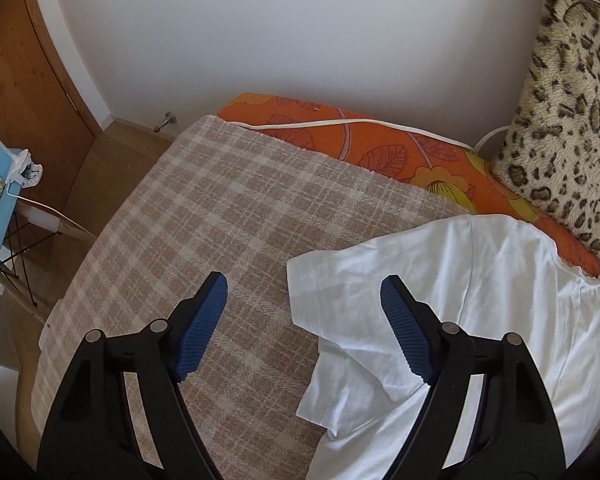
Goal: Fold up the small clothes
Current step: 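Close the right gripper on the T-shirt side edge near the shoulder, then fold the held side over toward the shirt center and open the right gripper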
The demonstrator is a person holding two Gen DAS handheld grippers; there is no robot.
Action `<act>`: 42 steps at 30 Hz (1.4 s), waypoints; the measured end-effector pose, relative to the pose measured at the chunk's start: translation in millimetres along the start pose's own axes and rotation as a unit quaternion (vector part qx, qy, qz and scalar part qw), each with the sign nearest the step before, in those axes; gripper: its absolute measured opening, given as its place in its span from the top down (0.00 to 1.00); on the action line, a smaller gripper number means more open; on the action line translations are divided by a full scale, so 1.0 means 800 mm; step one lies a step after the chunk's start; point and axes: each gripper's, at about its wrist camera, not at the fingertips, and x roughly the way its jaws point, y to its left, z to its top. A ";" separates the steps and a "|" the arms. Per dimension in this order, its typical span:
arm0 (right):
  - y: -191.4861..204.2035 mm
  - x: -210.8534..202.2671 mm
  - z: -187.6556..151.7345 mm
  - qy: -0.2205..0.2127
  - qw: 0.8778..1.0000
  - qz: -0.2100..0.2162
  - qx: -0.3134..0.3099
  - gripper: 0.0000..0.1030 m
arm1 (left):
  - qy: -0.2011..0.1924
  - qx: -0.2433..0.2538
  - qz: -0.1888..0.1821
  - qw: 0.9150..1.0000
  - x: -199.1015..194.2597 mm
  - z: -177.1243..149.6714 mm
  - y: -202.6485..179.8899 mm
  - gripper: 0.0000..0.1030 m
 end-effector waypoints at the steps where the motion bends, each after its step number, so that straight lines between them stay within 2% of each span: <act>1: 0.002 0.006 0.001 0.004 1.000 -0.003 -0.002 0.22 | -0.002 -0.003 0.002 1.000 -0.001 0.000 0.004 0.61; 2: 0.003 0.013 0.002 0.010 1.000 -0.010 -0.004 0.23 | -0.004 -0.007 0.001 1.000 0.000 0.002 0.007 0.68; 4: 0.003 0.029 0.002 0.023 0.999 -0.031 -0.008 0.24 | -0.006 -0.016 -0.006 1.000 -0.001 0.003 0.013 0.72; 6: 0.001 0.041 0.001 0.032 0.998 -0.045 -0.011 0.29 | -0.002 -0.013 -0.012 1.000 0.001 0.003 0.014 0.85; 8: -0.005 0.049 -0.001 0.039 0.998 -0.056 -0.009 0.41 | -0.001 -0.006 -0.014 1.000 0.004 0.002 0.012 0.89; 12: -0.019 0.054 0.001 0.041 0.997 -0.062 0.004 0.59 | 0.001 -0.006 -0.022 1.000 0.000 0.001 0.012 0.94; 14: -0.023 0.053 0.002 0.041 0.997 -0.072 0.001 0.78 | 0.002 -0.017 -0.033 0.999 -0.001 0.000 0.015 0.96; 17: -0.038 0.045 0.005 0.037 0.997 -0.062 0.019 0.88 | -0.003 -0.017 -0.039 0.999 -0.005 0.000 0.011 0.96; 25: -0.087 0.002 0.013 0.001 0.997 -0.032 0.077 0.92 | -0.016 0.005 -0.060 0.998 -0.014 0.006 -0.012 0.98; 33: -0.117 -0.045 0.013 -0.028 0.996 -0.045 0.076 0.93 | -0.021 0.022 -0.102 0.994 -0.018 0.012 -0.041 0.98; 42: -0.170 -0.084 -0.001 -0.051 0.993 -0.061 0.092 0.93 | -0.015 0.070 -0.133 0.988 -0.011 0.012 -0.093 0.98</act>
